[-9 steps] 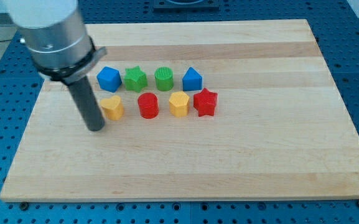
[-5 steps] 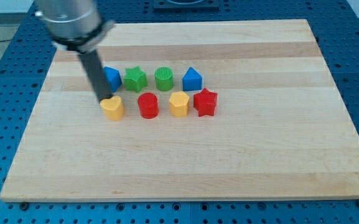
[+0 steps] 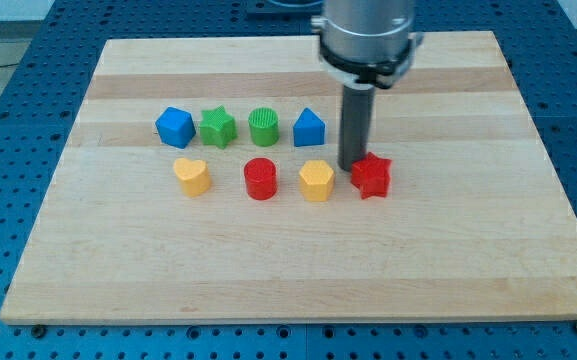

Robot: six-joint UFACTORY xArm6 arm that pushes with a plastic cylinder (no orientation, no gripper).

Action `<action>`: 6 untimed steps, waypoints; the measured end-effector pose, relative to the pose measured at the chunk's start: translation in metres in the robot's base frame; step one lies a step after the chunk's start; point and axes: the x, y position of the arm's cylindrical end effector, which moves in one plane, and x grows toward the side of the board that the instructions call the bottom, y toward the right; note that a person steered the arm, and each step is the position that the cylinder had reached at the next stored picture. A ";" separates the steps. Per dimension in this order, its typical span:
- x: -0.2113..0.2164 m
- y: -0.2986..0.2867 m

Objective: Move the red star towards the bottom right of the board

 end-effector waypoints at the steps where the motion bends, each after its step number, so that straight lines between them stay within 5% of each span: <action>1: 0.018 0.027; 6: 0.116 0.057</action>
